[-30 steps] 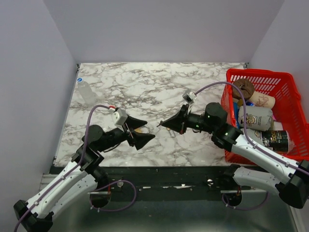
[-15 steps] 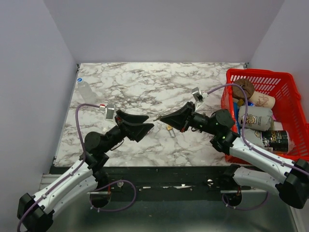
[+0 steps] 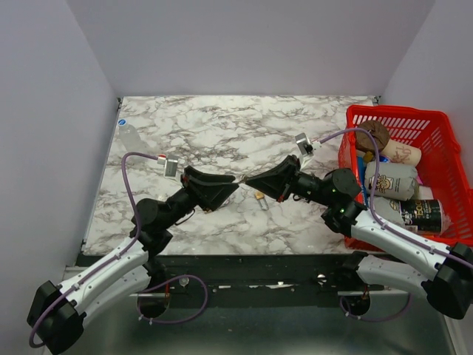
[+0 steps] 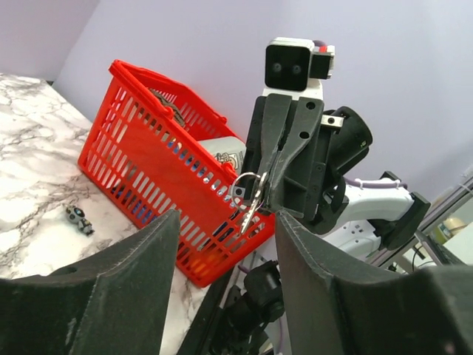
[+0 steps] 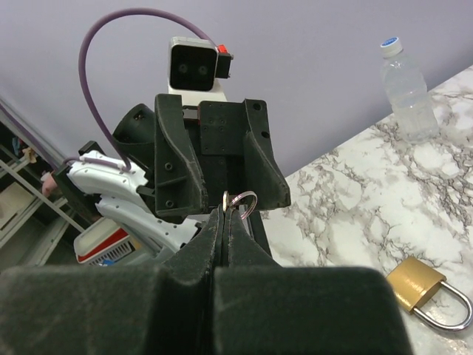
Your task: Unlock with the key
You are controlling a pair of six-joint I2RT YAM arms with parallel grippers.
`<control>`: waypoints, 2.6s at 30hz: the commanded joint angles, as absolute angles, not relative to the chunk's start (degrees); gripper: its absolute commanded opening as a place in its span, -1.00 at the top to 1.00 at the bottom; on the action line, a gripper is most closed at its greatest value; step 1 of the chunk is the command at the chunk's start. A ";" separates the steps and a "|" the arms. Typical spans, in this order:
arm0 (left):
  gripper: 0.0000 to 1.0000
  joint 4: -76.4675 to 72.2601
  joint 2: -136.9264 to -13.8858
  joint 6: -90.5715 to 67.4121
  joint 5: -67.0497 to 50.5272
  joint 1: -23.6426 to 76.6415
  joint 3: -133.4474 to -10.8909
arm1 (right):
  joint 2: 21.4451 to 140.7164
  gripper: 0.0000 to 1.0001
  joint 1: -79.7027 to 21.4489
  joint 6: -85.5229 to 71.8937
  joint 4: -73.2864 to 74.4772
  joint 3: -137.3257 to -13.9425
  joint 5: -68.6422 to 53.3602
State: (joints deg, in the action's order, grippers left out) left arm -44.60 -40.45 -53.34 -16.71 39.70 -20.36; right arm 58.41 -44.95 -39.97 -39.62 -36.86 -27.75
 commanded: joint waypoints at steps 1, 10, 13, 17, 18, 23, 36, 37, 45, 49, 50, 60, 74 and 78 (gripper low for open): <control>-0.12 -49.83 -41.04 -54.14 -17.93 40.25 -20.30 | 58.71 0.99 -45.18 -39.73 -41.92 -36.04 -28.39; 0.19 -49.57 -42.19 -54.49 -18.54 40.60 -20.83 | 58.80 0.99 -45.18 -39.55 -41.57 -35.68 -27.95; 0.19 -50.01 -42.89 -54.84 -18.72 40.78 -20.74 | 58.89 0.99 -45.18 -39.64 -41.75 -35.51 -27.77; 0.19 -51.50 -43.42 -55.28 -18.72 41.22 -20.22 | 58.71 0.99 -45.18 -39.64 -41.75 -35.33 -27.51; 0.28 -51.50 -43.33 -55.11 -18.63 41.22 -20.21 | 58.71 0.99 -45.26 -39.64 -41.66 -35.33 -27.51; 0.64 -51.15 -43.24 -54.93 -18.72 41.40 -20.39 | 58.88 0.99 -45.18 -39.46 -41.05 -35.07 -27.07; 1.00 -14.01 -38.40 -36.06 -22.84 39.73 -29.87 | 55.20 0.15 -44.91 -21.73 -7.24 -45.78 -28.83; 1.00 -8.23 -39.02 -34.21 -27.03 39.55 -31.19 | 54.24 -0.06 -44.74 -18.49 -1.55 -47.44 -29.00; 1.00 12.72 -50.60 -15.51 -49.38 39.37 -43.57 | 56.15 -0.40 -44.56 -6.16 19.06 -55.01 -38.83; 1.00 18.98 -52.73 -10.46 -54.05 39.38 -46.49 | 60.28 0.00 -44.56 -0.63 28.80 -58.27 -43.93; 1.00 19.25 -52.82 -10.02 -54.40 39.37 -46.67 | 60.90 0.03 -44.56 0.52 30.05 -58.79 -44.55; 1.00 20.74 -55.37 -7.65 -58.27 39.37 -47.37 | 64.78 0.19 -45.26 0.97 29.19 -57.57 -47.54; 1.00 19.60 -56.95 -7.21 -59.33 39.37 -47.20 | 67.67 0.35 -48.07 -1.93 23.47 -55.81 -50.62; 1.00 19.60 -57.13 -7.12 -59.24 39.37 -47.20 | 68.03 0.37 -48.25 -1.85 23.73 -55.46 -50.89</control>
State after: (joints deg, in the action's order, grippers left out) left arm 19.86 -56.86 -8.34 -57.52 39.48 -46.59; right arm 67.51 -47.66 -1.54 24.80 -56.51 -48.88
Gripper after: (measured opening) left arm 0.009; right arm 0.318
